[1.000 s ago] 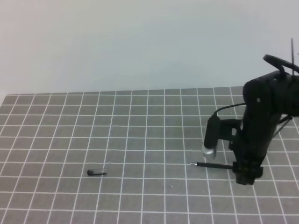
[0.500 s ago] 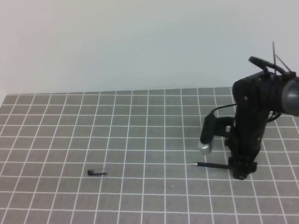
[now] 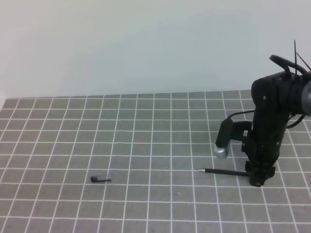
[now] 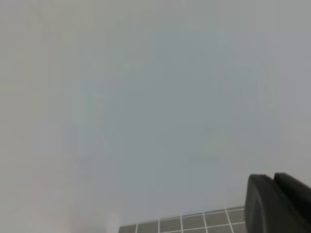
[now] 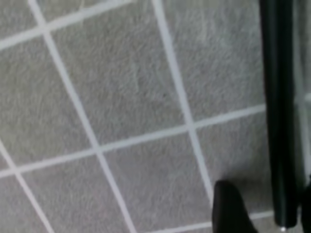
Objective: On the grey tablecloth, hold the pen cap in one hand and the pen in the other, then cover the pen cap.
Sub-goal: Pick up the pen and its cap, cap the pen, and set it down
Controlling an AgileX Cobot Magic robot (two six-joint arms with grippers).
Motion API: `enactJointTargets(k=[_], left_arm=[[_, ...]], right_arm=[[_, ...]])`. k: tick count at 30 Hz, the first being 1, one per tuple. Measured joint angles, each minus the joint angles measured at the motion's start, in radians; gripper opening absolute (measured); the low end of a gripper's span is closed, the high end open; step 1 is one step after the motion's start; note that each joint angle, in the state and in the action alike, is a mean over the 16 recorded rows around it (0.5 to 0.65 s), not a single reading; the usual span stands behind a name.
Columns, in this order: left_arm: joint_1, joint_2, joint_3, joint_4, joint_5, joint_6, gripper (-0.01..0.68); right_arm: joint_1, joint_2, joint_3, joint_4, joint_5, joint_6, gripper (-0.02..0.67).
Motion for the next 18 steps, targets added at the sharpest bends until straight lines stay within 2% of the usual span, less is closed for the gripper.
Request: enactJointTargets(k=[11, 18], left_arm=[[0.0, 0.0, 0.0, 0.0, -0.002, 0.0, -0.002], [0.0, 0.0, 0.0, 0.0, -0.003, 0.0, -0.002]], right_arm=[[0.0, 0.006, -0.001, 0.015, -0.027, -0.015, 0.323], [0.0, 0.014, 0.0, 0.013, -0.031, -0.022, 0.236]])
